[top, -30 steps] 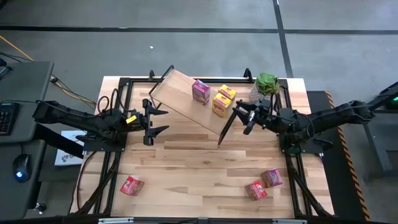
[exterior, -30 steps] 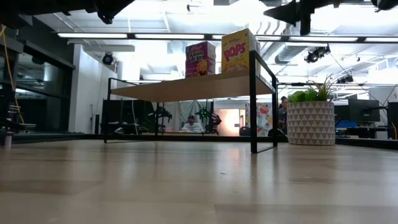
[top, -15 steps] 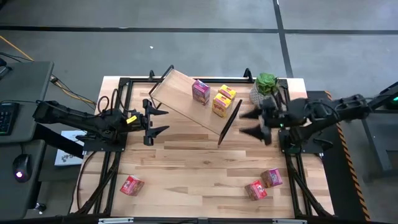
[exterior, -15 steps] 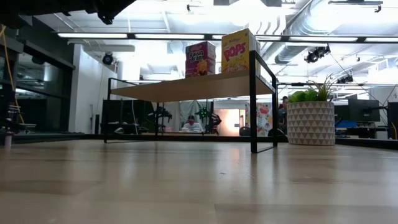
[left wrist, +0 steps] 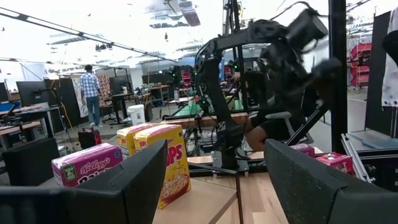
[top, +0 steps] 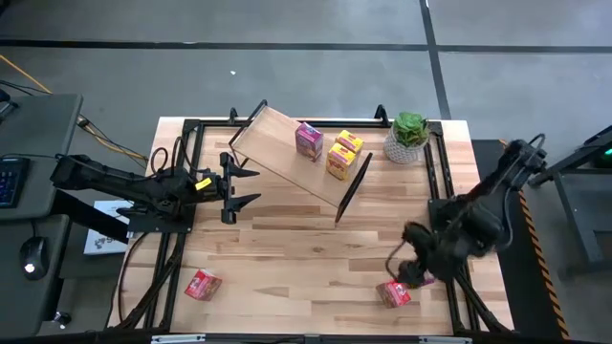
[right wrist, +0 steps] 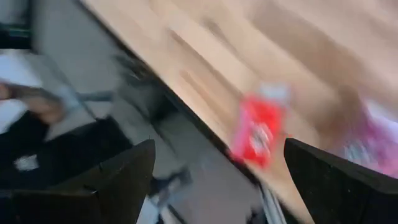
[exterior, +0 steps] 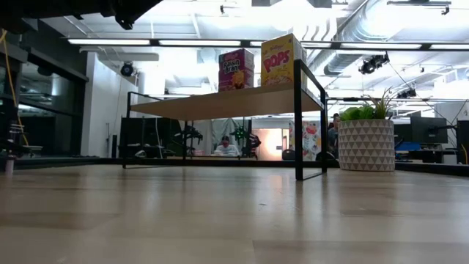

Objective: Stack cereal on shelf
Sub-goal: Put the purple cereal box aligned with the other purple cereal box on the shelf

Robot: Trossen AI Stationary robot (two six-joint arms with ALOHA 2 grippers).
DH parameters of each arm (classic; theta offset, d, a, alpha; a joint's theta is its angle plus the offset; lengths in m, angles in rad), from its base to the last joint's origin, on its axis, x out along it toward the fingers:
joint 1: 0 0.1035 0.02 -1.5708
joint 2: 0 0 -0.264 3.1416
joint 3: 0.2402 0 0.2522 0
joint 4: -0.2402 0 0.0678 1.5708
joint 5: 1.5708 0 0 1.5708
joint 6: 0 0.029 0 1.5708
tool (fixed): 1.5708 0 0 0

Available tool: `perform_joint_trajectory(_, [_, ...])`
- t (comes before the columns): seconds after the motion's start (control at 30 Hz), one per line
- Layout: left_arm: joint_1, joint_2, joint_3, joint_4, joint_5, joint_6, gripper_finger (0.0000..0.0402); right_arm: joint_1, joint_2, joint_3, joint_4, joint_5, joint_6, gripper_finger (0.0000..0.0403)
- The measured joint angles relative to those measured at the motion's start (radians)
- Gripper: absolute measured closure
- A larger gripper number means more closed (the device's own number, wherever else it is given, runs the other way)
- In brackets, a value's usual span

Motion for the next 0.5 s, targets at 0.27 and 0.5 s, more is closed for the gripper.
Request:
perform_joint_trajectory(0.27, [0.000,0.000,0.001,0.002,0.000,0.000,0.0142,0.129,0.086,0.000,-0.315,-0.053,0.424,0.0054])
perform_joint_trajectory(0.5, [0.000,0.000,0.001,0.002,0.000,0.000,0.0142,0.139,0.182,0.000,-0.321,-0.051,0.449,0.0054])
